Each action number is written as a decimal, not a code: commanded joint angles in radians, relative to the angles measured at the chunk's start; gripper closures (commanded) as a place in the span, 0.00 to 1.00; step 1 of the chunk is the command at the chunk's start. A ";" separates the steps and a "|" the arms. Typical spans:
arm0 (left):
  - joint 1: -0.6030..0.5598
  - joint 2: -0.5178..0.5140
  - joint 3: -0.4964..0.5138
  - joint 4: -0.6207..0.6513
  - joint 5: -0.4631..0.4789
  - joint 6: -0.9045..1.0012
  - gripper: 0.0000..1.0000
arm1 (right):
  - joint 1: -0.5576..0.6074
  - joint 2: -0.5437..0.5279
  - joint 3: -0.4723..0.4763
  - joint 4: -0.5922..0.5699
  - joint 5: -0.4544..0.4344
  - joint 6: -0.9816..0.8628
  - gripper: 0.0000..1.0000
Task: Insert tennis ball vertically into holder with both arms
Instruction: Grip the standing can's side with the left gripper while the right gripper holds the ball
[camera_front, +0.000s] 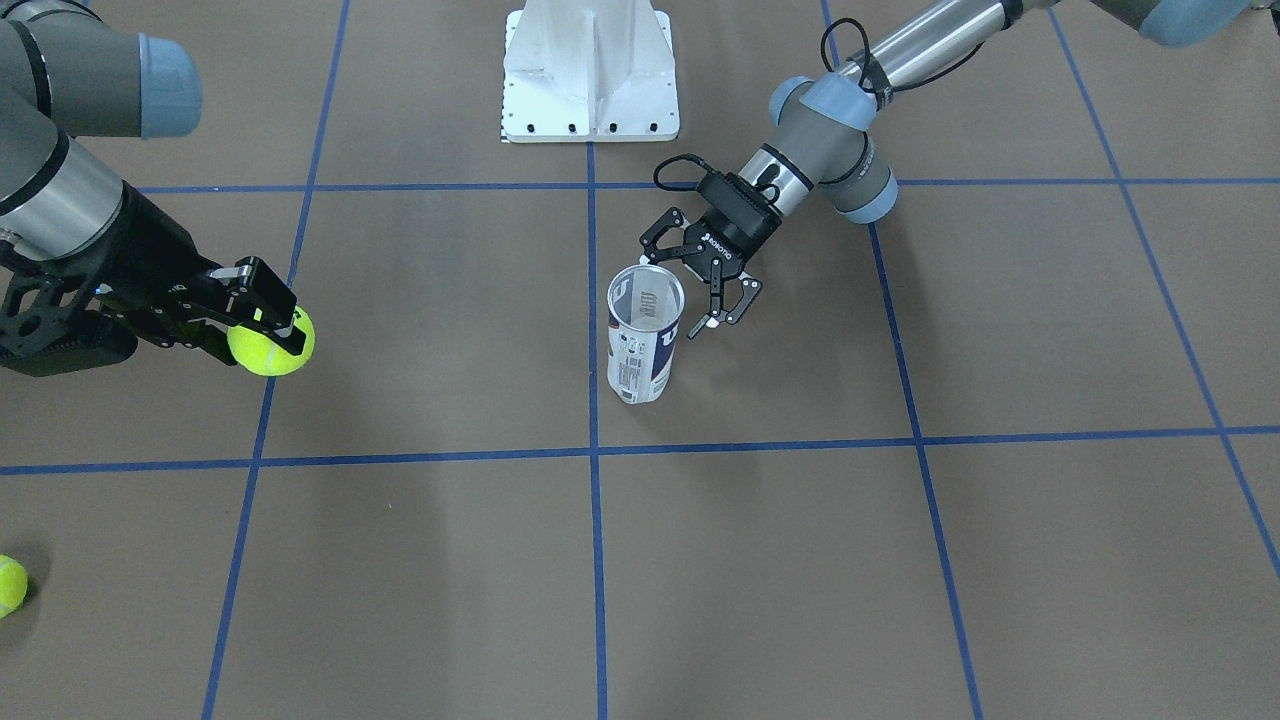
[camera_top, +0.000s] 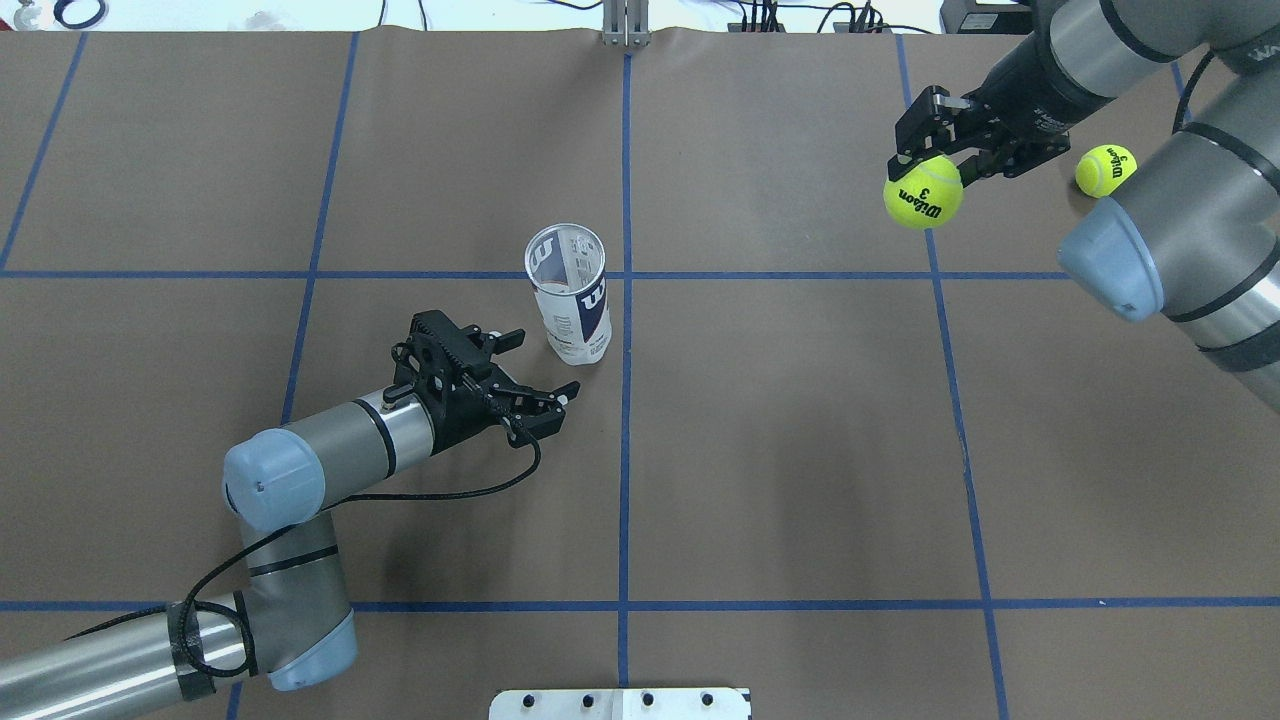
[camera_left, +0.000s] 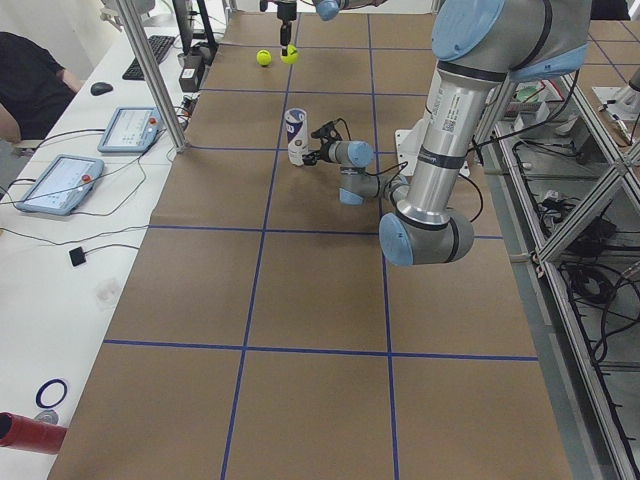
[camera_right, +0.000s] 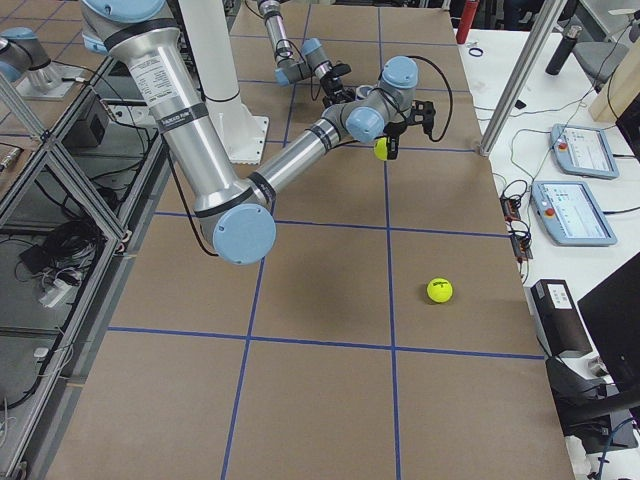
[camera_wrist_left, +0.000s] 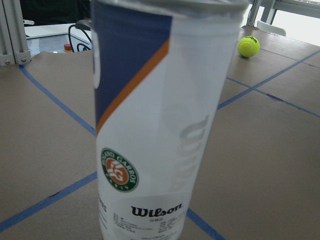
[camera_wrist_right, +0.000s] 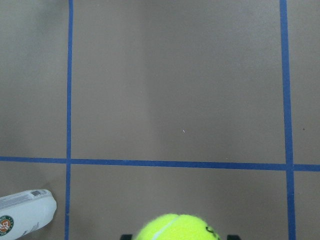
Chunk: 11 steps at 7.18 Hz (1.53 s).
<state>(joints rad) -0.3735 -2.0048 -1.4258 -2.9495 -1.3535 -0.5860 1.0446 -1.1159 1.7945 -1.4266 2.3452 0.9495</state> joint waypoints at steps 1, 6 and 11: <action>-0.002 -0.012 0.001 0.012 0.020 0.000 0.02 | 0.000 0.001 -0.001 0.000 0.000 0.000 1.00; -0.027 -0.058 0.047 0.017 0.025 0.002 0.02 | 0.002 -0.001 -0.004 0.000 -0.001 0.000 1.00; -0.038 -0.107 0.109 0.021 0.025 0.000 0.02 | 0.002 -0.001 -0.003 0.000 0.000 0.000 1.00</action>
<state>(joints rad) -0.4095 -2.0832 -1.3507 -2.9284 -1.3284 -0.5854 1.0461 -1.1167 1.7900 -1.4266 2.3454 0.9495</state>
